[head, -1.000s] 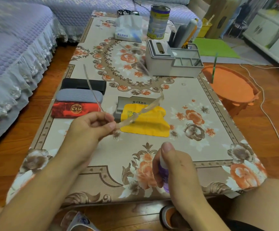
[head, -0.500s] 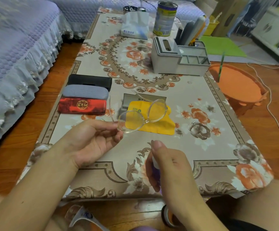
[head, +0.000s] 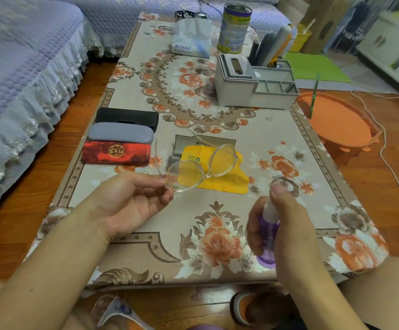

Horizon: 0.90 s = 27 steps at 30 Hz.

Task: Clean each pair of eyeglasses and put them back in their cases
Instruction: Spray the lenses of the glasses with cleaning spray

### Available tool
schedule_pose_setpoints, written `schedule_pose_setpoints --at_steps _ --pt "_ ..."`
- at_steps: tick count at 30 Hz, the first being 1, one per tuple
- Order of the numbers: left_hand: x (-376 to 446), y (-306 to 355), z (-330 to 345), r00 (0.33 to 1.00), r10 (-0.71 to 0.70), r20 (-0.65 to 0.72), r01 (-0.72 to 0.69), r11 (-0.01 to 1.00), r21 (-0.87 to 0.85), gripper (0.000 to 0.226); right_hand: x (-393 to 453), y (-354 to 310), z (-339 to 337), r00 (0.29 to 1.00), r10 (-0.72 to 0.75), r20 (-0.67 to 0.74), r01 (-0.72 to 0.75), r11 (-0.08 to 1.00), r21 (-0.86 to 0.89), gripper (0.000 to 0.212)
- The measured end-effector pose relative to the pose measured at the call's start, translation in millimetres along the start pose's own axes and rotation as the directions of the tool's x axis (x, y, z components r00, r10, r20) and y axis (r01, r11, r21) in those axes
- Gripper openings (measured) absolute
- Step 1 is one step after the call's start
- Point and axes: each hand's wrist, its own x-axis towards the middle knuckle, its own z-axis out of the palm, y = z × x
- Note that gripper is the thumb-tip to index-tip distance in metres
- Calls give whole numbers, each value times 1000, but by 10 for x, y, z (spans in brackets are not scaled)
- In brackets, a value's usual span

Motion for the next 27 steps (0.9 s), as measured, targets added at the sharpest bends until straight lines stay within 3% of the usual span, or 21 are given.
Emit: schedule_pose_setpoints --at_steps 5,8,11,15,20,27 --pt "8 -12 1 1000 12 9 -13 1000 25 25 26 13 -55 998 38 -55 -38 999 2 62" --pt "12 -20 -8 999 37 23 -38 998 55 25 85 51 -162 998 -11 -63 7 998 -61 64" --pt "14 -14 -33 996 77 40 -81 992 98 25 407 217 -444 993 -32 -111 20 994 -110 20" --pt "59 -10 -84 982 190 -7 -183 952 246 16 1165 268 -842 976 -49 -214 -1 974 -226 32" --pt "82 -6 -52 909 415 -46 -347 811 471 12 2090 115 -1163 887 -167 -430 -24 914 -405 34" --pt "91 -43 -63 773 630 78 -466 481 743 22 2374 428 -1228 882 -198 -427 -49 864 -502 46"
